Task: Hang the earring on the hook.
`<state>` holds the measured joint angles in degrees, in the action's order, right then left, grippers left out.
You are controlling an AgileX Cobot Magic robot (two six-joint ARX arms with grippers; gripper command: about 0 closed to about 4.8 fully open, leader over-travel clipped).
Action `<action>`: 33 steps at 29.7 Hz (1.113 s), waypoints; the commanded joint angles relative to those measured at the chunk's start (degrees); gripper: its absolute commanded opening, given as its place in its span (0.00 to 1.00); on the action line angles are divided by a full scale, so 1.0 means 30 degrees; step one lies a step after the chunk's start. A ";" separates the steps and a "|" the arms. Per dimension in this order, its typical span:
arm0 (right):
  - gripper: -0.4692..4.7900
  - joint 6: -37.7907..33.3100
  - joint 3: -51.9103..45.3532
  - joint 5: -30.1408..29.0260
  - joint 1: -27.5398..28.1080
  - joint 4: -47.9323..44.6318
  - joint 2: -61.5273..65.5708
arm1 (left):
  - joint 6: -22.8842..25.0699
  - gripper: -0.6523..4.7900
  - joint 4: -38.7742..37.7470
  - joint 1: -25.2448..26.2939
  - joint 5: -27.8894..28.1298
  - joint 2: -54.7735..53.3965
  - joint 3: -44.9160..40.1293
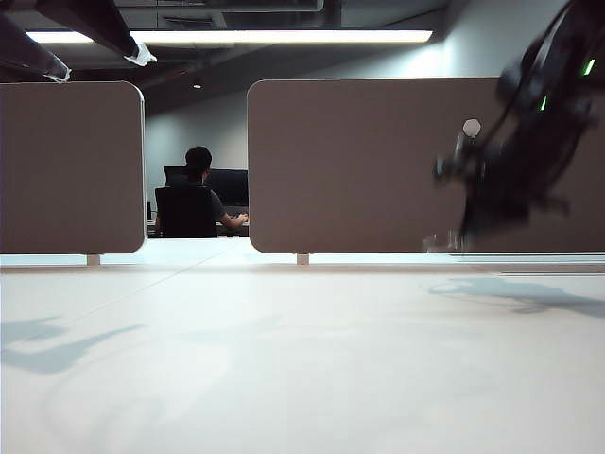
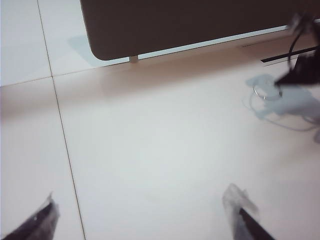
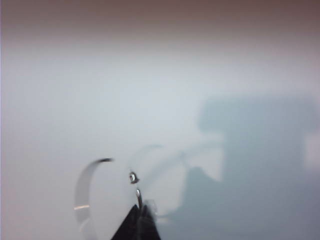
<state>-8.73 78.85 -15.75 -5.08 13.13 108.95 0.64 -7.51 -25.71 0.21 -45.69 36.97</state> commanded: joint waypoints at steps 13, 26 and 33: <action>0.08 -0.4663 0.3104 -0.4648 0.4313 -1.2998 0.0962 | 0.0372 1.00 0.2572 0.0015 0.0583 0.0000 0.0080; 0.08 -0.5246 1.3770 -0.4408 0.4503 -1.1307 0.8189 | 0.0364 1.00 0.5931 0.0015 0.0576 -0.2674 0.0087; 0.08 -0.5406 1.8054 -0.3716 0.4626 -0.9777 1.1417 | 0.0357 1.00 0.7286 0.0015 0.0583 -0.4437 0.0087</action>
<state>-24.69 131.98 -27.31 8.36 -16.91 142.91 1.54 12.19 -25.67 1.76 -58.54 36.97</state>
